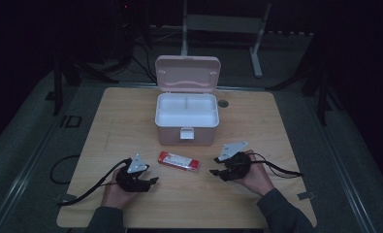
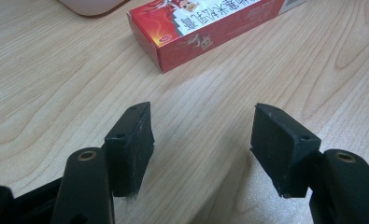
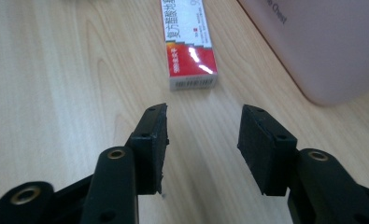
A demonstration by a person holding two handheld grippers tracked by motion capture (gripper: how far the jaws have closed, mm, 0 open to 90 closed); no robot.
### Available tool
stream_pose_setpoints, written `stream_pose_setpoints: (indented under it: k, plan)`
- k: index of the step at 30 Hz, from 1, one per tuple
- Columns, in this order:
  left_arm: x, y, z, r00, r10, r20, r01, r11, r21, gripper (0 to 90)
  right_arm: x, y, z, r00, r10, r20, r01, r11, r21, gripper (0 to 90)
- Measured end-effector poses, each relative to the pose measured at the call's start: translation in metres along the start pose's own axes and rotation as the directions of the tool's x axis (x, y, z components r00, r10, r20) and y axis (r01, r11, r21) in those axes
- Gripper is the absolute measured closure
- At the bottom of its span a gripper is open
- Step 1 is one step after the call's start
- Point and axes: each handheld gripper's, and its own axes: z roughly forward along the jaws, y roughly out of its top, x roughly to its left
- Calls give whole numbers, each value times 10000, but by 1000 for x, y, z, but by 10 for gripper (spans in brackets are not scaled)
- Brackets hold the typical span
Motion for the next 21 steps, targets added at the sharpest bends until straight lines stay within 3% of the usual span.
stream_pose_setpoints:
  k: [13, 21]
  plan:
    - [0, 0, 0, 9999, 149, -41, -148, 9997, 180, 391, 2, 44, 31, 9982, -550, -241, 558, 9978, 362, 547]
    - [-1, 0, 2, 9998, 189, -37, -188, 9996, 227, 391, 4, 75, 68, 9950, -885, -473, 906, 9949, 436, 505]
